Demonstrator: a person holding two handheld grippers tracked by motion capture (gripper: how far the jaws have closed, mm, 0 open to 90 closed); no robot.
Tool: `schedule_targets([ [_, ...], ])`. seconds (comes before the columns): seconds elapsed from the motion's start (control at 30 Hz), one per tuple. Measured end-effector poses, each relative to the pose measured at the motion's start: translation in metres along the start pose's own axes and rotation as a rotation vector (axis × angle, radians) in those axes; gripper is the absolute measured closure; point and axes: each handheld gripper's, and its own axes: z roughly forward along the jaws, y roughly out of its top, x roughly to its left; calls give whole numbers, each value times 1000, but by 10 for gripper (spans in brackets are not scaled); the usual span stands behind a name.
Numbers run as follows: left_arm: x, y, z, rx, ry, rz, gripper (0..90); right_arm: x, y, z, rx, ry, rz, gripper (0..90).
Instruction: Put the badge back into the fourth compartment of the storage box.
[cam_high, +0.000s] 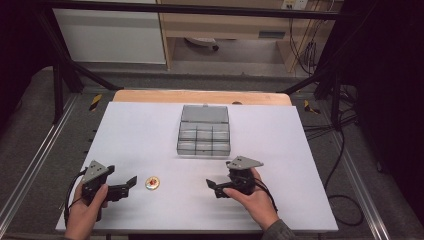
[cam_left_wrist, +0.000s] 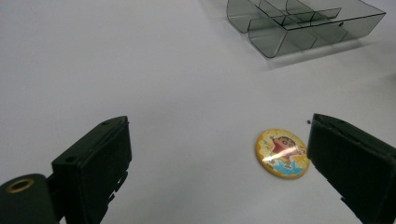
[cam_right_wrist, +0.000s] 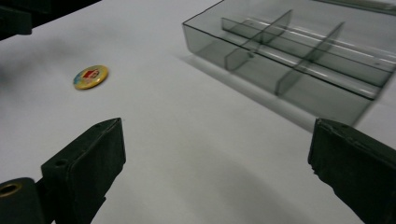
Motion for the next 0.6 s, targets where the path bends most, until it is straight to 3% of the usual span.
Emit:
schedule_targets([
  [0.27, 1, 0, 0, 7, -1, -6, 67, 30, 8, 33, 59, 77, -4, 48],
  [0.6, 3, -1, -1, 6, 12, -14, 68, 57, 11, 62, 116, 112, -19, 59],
])
